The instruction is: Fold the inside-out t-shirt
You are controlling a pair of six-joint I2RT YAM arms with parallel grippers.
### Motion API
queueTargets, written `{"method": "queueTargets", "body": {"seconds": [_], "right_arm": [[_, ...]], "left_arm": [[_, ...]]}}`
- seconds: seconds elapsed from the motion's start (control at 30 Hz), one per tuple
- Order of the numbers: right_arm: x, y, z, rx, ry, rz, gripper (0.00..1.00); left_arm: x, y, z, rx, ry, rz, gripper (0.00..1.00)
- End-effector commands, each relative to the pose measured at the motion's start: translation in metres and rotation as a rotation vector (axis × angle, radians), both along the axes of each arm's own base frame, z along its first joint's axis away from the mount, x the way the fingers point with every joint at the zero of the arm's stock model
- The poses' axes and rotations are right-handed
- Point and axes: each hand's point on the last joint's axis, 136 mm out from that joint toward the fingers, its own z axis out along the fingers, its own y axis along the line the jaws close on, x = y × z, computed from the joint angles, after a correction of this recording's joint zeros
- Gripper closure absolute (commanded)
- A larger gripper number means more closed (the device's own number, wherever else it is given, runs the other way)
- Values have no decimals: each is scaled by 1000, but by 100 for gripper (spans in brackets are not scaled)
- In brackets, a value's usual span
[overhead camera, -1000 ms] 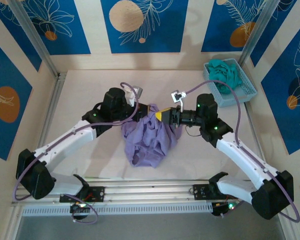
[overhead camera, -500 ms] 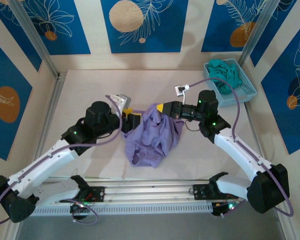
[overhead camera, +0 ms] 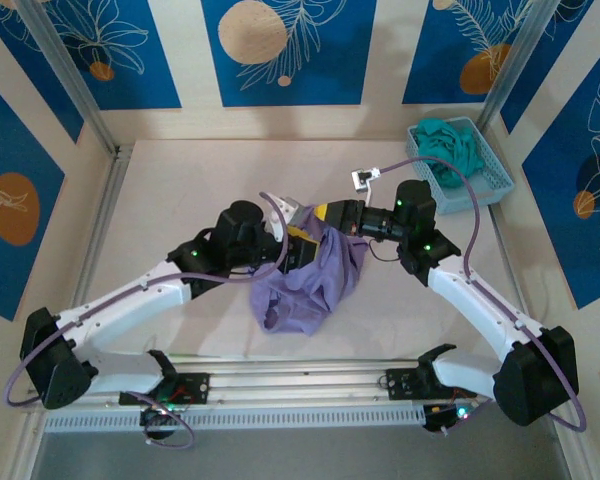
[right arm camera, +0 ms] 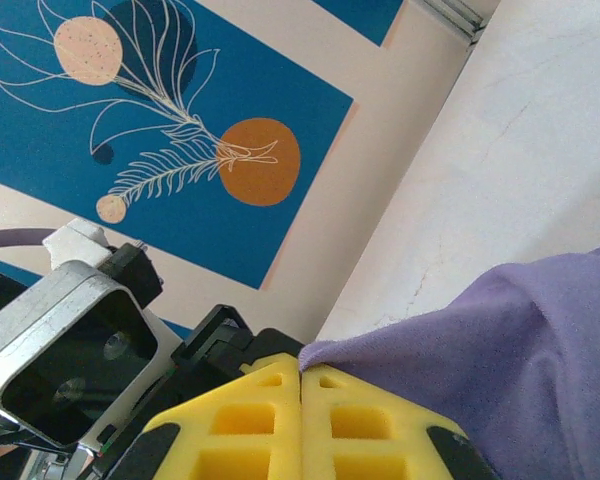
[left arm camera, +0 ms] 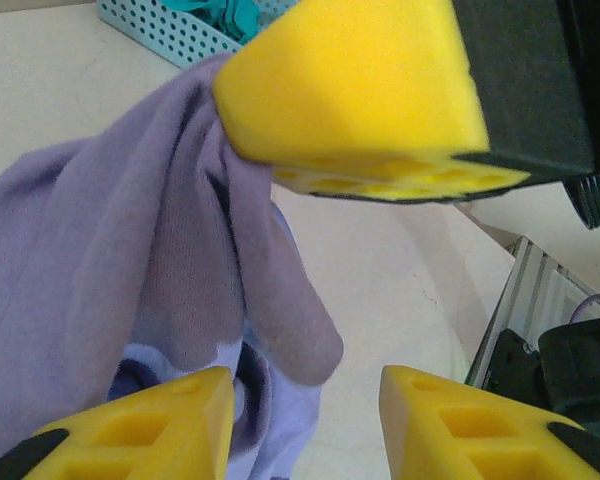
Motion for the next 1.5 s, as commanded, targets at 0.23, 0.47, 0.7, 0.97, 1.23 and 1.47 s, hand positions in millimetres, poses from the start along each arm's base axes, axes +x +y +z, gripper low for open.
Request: {"method": "queueTargets", "body": {"seconds": [0.23,0.47,0.7,0.97,1.23,1.47], "right_arm": [[0,-3,5,12,-23,-19,100],[21,-28,-17,-133,20,-145,93],[-7,-57,-23,-275,-168,-147,64],[-46,-28,-44,-281,-289,5,63],[-43,1,-87,-402,-285,70,60],[-33,-18,-129,-525,-204,-29,84]], "left_arm": [[14,-15,23,-49,-39,12,82],[12,-3,53,-244,47,-17,100],[11,12,76,-398,128,-30,100],[8,19,83,-375,95,-19,100],[7,20,92,-383,80,-25,100],[10,26,110,-452,81,-23,100]]}}
